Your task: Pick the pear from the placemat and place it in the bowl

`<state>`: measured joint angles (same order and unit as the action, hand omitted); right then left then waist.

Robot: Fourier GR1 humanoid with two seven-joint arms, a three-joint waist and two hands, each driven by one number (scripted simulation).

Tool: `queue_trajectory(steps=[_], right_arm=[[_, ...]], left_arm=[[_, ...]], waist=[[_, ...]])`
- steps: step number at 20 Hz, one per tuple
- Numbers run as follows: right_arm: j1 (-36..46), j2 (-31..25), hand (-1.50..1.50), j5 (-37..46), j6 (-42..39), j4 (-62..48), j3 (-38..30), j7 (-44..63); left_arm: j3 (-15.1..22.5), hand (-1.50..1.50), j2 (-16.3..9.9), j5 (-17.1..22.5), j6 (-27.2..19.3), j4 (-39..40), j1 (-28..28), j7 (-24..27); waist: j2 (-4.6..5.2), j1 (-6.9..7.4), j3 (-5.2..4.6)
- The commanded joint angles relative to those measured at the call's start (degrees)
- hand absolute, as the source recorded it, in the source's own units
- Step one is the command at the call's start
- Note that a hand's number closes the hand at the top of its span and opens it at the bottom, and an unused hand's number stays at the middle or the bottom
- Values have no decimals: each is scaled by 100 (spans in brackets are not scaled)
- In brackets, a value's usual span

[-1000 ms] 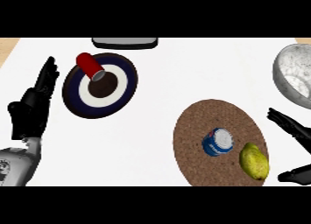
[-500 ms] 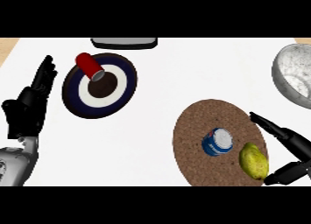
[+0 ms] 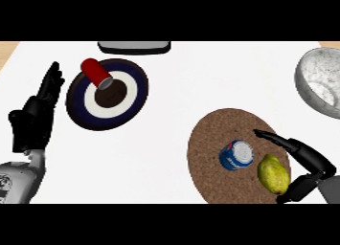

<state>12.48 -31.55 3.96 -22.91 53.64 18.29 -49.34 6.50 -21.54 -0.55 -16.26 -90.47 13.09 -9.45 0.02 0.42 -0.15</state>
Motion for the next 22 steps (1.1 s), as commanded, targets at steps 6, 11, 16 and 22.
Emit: queue_trajectory(steps=[6, 11, 16, 22], right_arm=[[-191, 373, 150, 330, 286, -118, 149, -1096], [-80, 349, 150, 151, 166, -211, 68, -1312], [-433, 73, 150, 880, 1004, 1019, 599, -151], [-610, -563, 150, 2738, 1976, 2136, 1601, 1805]], left_arm=[[-81, 0, 104, -105, 117, -222, -214, -53], [-206, 0, 173, -175, 97, 89, -39, 100], [-442, 0, -37, -6, 367, -113, -8, -69], [-393, 0, -18, -123, 227, -1, -236, -93]], waist=[[-5, -25, 19], [5, -33, 20], [-32, -102, 7], [-169, -376, -45]])
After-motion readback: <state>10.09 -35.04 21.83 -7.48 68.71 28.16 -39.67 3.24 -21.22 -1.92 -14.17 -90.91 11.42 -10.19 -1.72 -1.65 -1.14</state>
